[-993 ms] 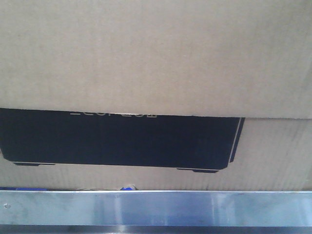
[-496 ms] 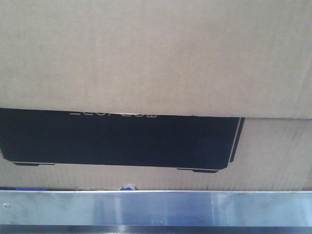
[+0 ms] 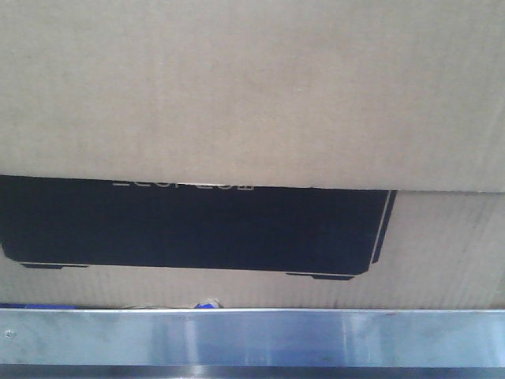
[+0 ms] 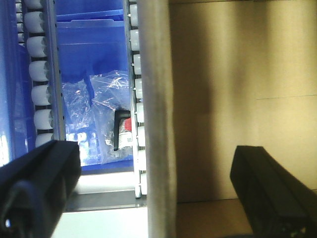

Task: Grab box from left shelf to table start
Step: 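Close both grippers on the box side walls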

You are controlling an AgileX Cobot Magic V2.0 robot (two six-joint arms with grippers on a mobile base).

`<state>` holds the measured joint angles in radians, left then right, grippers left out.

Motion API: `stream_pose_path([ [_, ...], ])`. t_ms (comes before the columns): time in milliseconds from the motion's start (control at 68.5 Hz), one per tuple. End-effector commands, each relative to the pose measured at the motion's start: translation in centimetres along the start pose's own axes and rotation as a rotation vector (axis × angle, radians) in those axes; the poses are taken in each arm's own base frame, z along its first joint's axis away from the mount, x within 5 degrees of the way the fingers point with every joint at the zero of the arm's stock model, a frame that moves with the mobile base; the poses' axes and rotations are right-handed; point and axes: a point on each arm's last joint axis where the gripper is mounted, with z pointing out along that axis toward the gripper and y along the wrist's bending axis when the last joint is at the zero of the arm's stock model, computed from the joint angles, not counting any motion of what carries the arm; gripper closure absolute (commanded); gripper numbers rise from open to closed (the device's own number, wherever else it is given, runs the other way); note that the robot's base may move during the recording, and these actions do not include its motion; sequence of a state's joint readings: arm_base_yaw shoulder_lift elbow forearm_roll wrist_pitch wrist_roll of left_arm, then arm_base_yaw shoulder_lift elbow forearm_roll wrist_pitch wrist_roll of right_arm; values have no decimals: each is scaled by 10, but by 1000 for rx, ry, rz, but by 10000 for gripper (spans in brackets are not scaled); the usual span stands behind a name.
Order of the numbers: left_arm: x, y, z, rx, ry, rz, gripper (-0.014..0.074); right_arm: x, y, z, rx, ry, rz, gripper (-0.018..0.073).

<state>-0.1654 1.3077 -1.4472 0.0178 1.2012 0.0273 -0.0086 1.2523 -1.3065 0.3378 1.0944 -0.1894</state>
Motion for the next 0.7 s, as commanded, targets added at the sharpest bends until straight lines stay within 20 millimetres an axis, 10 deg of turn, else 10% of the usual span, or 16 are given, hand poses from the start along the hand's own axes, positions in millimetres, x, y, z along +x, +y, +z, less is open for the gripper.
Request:
stream_pose_path([
  [0, -6, 1, -17, -5, -90, -13, 78, -9, 2, -7, 45, -57, -18, -34],
  [526, -7, 1, -14, -5, -86, -13, 108, -14, 3, 17, 111, -15, -35, -29],
  [686, -7, 1, -14, -5, -86, -13, 237, -14, 2, 21, 111, 1, -33, 152],
])
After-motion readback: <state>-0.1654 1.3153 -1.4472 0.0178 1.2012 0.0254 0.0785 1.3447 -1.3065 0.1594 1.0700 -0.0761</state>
